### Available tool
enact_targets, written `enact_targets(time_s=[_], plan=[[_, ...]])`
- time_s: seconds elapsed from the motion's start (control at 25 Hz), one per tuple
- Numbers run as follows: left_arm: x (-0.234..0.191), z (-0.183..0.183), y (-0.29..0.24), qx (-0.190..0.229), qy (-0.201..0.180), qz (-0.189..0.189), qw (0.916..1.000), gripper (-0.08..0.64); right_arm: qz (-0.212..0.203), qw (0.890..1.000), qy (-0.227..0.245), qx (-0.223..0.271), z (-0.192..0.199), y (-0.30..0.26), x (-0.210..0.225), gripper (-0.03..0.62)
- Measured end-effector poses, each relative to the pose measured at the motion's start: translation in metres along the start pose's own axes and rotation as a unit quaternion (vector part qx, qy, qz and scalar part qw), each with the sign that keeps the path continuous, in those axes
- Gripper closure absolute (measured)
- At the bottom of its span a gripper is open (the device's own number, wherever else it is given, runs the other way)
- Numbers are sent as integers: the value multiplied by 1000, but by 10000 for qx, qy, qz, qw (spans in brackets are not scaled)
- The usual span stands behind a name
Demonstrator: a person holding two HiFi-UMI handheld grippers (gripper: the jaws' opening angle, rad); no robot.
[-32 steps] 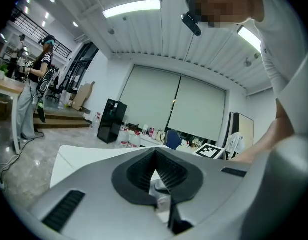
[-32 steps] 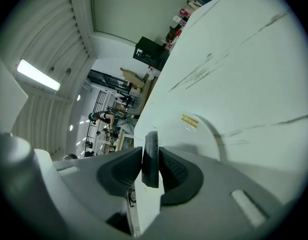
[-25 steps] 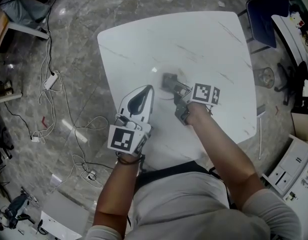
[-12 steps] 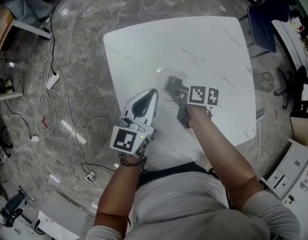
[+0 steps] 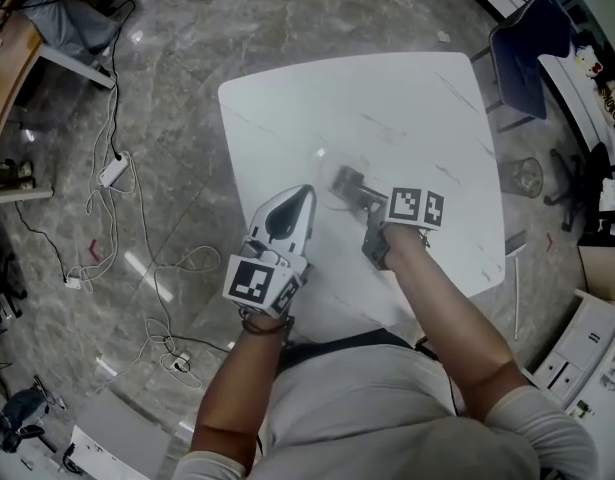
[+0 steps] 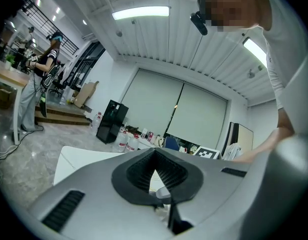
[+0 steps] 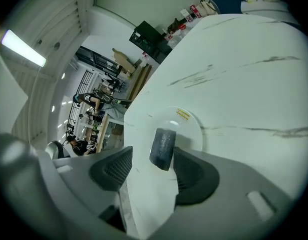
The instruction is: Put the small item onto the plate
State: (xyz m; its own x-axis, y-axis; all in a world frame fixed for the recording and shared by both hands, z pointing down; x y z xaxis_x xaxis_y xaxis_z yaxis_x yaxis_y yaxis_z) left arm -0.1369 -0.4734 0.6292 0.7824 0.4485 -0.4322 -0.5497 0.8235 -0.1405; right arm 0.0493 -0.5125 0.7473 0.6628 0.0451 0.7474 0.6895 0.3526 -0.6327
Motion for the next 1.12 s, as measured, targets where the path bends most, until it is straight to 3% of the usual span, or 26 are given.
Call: enact_targets(time_s=[0.24,0.4,0.52,0.6,0.68,0.76,0.88,1.0,1.12], plan=[[20,-18,5,107,-62,-31,9999,554,-319,9992,154,192,-5,29,-26,368],[39,-32,10,215,-177,-6,9996,554,-565,9956,686,312,-8,59,-58,371],[58,-45,15,285,-269,-1,9992,554,-748,9893,1165,457,-7,89,-81,411],[72,-57,19,334,-314,-6,9989,554,-1066,9820,1397,689,-8,114,-99,475],[91,-71,24,358,-329,-28,9988,554,-1530,9686,1667,1026,-10,144,-121,515],[112,-86,31,400,-385,-62,9984,554,-1909,9487,2162,1299,-9,177,-144,563],[144,-109,43,518,-594,-88,9969,554,-2310,9139,2881,1684,-8,224,-175,584],[176,-133,54,624,-872,-87,9942,554,-2751,8791,3284,2088,-5,266,-201,589],[206,-154,66,742,-892,-137,9932,554,-2862,8525,3779,2202,3,300,-218,591]])
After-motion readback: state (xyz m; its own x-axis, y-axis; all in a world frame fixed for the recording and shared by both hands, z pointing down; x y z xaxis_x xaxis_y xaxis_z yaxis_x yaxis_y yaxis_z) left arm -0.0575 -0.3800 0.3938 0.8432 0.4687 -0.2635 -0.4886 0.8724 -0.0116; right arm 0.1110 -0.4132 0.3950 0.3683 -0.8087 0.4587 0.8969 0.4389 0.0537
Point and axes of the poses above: the fingertips, and each gripper's own axes: y backward along the fingers, x to its right, z out of its underside, the point moved 7 cm from there along y, backward along the fingers, and after that the axes turned 2 degrees about y, right-handed, at the moved point
